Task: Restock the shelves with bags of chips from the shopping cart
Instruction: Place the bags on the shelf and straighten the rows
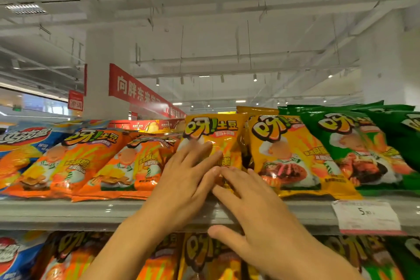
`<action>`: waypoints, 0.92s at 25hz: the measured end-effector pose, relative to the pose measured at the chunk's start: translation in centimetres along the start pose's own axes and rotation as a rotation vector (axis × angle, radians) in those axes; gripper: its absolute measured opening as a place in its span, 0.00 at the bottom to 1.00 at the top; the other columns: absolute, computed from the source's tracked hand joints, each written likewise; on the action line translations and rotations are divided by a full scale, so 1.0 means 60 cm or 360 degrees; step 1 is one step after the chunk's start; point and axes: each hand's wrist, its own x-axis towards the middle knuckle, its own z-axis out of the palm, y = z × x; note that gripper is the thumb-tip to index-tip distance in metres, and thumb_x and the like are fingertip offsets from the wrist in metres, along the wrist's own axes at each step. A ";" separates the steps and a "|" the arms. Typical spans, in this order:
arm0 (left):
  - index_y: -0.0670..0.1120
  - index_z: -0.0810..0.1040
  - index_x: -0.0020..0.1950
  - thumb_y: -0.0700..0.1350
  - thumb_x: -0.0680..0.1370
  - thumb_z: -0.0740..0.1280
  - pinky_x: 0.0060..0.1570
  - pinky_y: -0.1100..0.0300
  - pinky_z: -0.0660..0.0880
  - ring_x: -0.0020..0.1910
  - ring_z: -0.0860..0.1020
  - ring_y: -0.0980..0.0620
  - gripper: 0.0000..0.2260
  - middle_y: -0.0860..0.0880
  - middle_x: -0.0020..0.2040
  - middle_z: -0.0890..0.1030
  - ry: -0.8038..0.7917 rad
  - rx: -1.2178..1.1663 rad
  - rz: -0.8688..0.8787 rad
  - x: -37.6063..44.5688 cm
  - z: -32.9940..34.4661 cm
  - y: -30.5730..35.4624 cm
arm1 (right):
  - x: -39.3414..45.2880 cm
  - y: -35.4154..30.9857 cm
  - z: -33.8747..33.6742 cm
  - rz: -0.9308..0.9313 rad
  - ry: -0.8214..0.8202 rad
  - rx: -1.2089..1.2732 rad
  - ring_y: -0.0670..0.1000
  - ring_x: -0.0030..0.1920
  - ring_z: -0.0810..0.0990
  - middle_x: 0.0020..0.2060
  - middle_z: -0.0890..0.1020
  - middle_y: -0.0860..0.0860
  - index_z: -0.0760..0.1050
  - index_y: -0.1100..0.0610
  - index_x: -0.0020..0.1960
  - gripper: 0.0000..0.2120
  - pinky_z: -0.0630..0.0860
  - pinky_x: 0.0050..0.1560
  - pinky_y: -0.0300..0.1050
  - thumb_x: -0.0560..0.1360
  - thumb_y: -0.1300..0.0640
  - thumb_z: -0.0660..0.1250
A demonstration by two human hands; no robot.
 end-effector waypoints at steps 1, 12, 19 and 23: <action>0.63 0.58 0.79 0.65 0.81 0.42 0.79 0.54 0.49 0.81 0.46 0.59 0.27 0.62 0.81 0.55 -0.0064 0.0061 -0.0034 0.002 0.008 0.002 | -0.009 0.010 -0.010 -0.0006 0.0075 0.0083 0.41 0.79 0.48 0.79 0.56 0.40 0.60 0.40 0.77 0.31 0.37 0.79 0.48 0.77 0.31 0.57; 0.61 0.64 0.77 0.73 0.75 0.38 0.76 0.45 0.58 0.78 0.60 0.48 0.36 0.52 0.78 0.65 -0.0092 0.0302 -0.0248 0.031 0.013 0.054 | -0.102 0.137 -0.043 0.0457 -0.0027 -0.0187 0.52 0.79 0.29 0.80 0.35 0.43 0.33 0.31 0.77 0.36 0.36 0.79 0.59 0.75 0.25 0.46; 0.61 0.56 0.80 0.71 0.76 0.38 0.79 0.42 0.47 0.82 0.47 0.51 0.35 0.55 0.82 0.57 -0.0023 0.0171 0.0069 0.016 0.058 0.163 | -0.083 0.156 -0.101 0.0390 0.0514 0.0306 0.45 0.69 0.70 0.67 0.75 0.43 0.71 0.45 0.72 0.21 0.68 0.70 0.50 0.81 0.42 0.62; 0.60 0.46 0.82 0.74 0.72 0.30 0.78 0.40 0.40 0.82 0.41 0.50 0.41 0.55 0.83 0.48 -0.0049 0.0376 -0.0145 -0.004 0.054 0.123 | 0.043 0.114 -0.098 0.0141 0.0268 0.0060 0.50 0.76 0.64 0.73 0.71 0.46 0.67 0.46 0.76 0.22 0.57 0.77 0.58 0.83 0.44 0.52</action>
